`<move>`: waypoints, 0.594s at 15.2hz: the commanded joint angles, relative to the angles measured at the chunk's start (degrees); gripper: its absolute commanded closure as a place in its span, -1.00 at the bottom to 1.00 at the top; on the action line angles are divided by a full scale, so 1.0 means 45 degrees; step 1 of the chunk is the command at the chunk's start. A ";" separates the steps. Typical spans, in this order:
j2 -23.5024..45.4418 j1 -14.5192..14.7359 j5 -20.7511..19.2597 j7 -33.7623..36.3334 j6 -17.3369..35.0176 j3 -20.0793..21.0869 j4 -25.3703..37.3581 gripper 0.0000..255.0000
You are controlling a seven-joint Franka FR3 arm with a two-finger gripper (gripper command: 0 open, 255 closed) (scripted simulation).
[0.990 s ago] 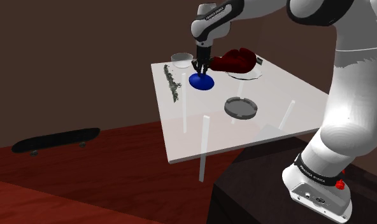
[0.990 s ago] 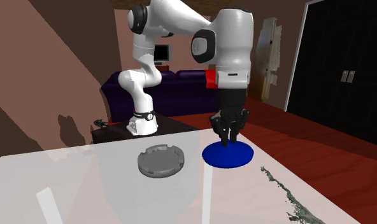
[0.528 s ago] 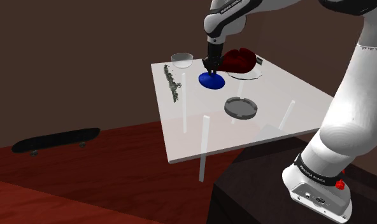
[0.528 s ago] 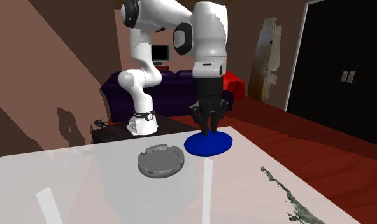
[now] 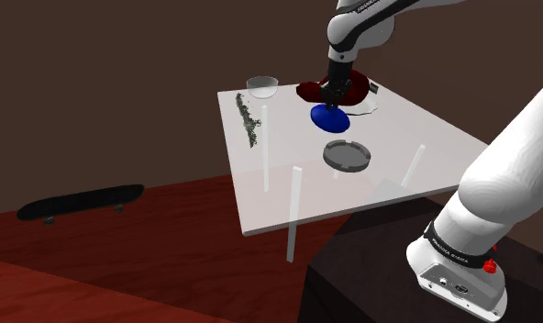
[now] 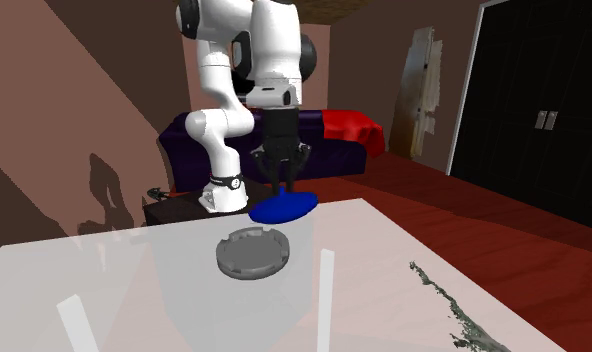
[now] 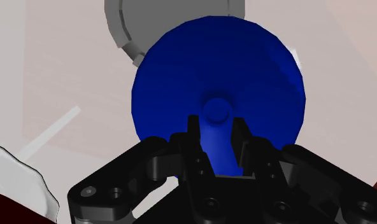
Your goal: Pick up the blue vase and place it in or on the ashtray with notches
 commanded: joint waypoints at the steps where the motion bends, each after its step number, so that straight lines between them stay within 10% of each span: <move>1: -0.0896 -0.0213 -0.0188 -0.0310 -0.0008 -0.0207 -0.0871 1.00; 9: -0.2429 -0.0686 -0.0644 -0.0893 0.0407 -0.0659 -0.2788 1.00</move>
